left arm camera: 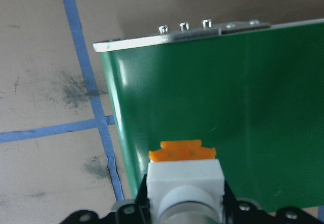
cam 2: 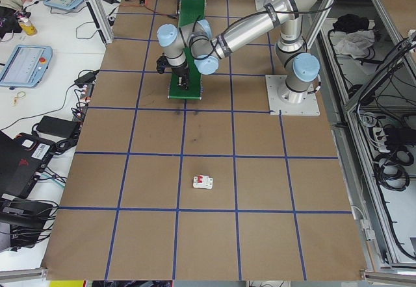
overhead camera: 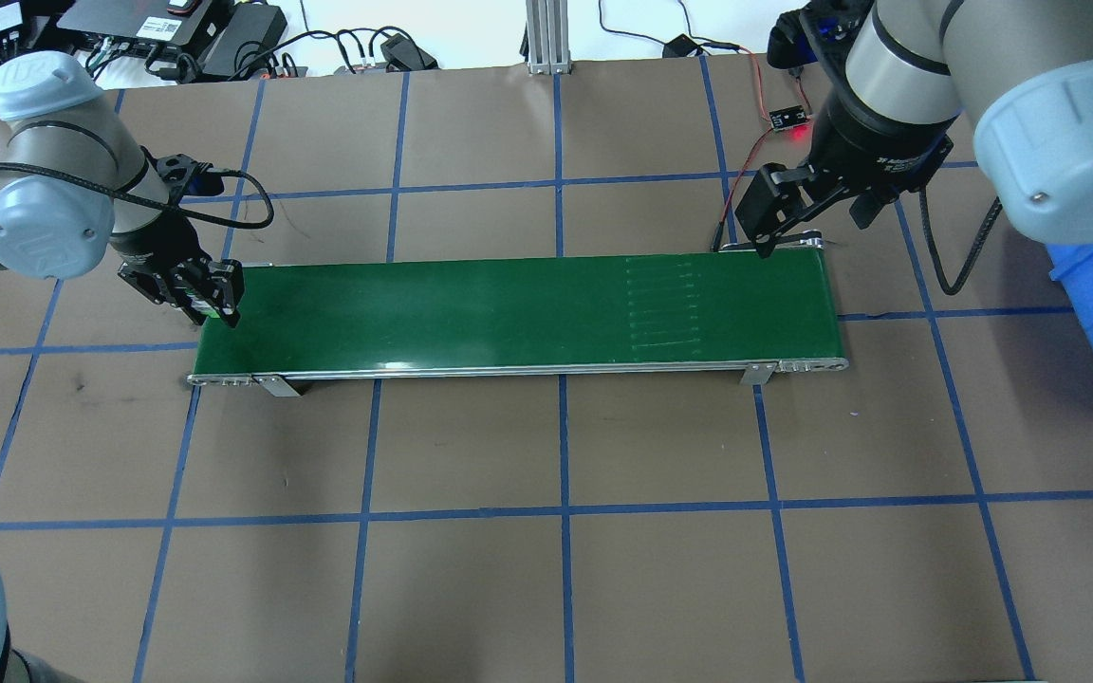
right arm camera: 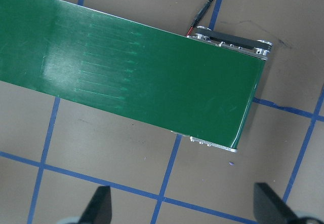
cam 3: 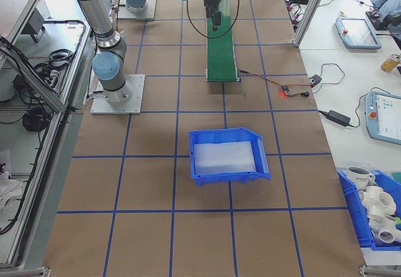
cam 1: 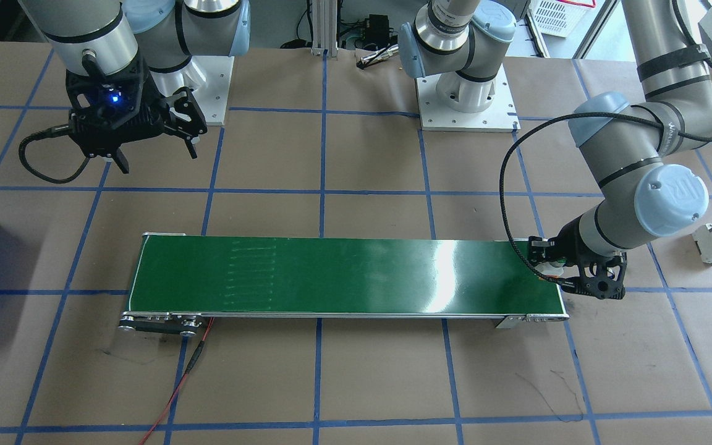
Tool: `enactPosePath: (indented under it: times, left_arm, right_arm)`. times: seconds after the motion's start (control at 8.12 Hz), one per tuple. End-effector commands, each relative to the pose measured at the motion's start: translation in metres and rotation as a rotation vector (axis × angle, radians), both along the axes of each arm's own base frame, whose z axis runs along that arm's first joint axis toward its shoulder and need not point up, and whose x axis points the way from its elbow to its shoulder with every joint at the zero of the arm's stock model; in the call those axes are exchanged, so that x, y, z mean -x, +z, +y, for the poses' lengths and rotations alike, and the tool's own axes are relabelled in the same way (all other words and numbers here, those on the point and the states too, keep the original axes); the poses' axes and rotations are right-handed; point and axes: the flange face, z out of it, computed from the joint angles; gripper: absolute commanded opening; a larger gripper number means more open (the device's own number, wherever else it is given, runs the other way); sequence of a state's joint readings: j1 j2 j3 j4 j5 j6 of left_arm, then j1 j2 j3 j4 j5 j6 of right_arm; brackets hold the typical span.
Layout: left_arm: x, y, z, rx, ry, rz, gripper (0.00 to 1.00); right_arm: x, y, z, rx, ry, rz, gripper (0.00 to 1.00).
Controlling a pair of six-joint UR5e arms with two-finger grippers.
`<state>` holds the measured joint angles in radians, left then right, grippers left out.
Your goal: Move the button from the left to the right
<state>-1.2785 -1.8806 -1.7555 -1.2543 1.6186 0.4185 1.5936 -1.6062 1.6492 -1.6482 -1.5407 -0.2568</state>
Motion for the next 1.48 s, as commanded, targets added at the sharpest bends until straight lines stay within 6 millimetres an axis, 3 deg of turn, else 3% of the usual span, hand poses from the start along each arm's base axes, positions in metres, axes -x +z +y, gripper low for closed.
enactPosePath:
  times: [0.0,0.12,0.25,0.37,0.49,0.62,0.74,0.99,1.36]
  left_arm:
    - [-0.003,-0.003,0.002,-0.012,-0.043,-0.015,0.0]
    - [-0.002,-0.005,0.002,-0.017,-0.043,-0.012,0.0]
    - [-0.003,-0.007,0.003,-0.02,-0.043,-0.011,0.1]
    - [-0.002,-0.006,0.002,-0.018,-0.041,-0.01,0.56]
    - [-0.001,-0.006,0.002,-0.016,-0.034,-0.005,0.57]
    - [-0.001,-0.007,0.003,-0.022,-0.026,-0.001,0.82]
    - [0.001,-0.003,0.004,-0.024,-0.029,0.0,0.95]
    - [0.032,0.029,0.024,-0.075,0.104,0.072,1.0]
    - [0.072,0.11,0.08,-0.095,0.198,0.059,1.0]
  right_arm:
    - [0.0,0.0,0.0,-0.004,0.003,0.0,1.0]
    - [0.0,0.0,0.0,-0.004,0.003,0.0,1.0]
    - [0.0,0.0,0.0,-0.004,0.004,0.0,1.0]
    - [0.0,0.0,0.0,-0.004,0.003,0.0,1.0]
    - [0.0,0.0,0.0,-0.004,0.003,0.0,1.0]
    - [0.0,0.0,0.0,0.002,0.004,-0.001,1.0]
    - [0.0,0.0,0.0,0.002,0.004,-0.001,1.0]
    - [0.0,0.0,0.0,-0.002,0.006,0.0,1.0]
    - [-0.001,0.002,-0.002,0.016,-0.006,-0.009,1.0]
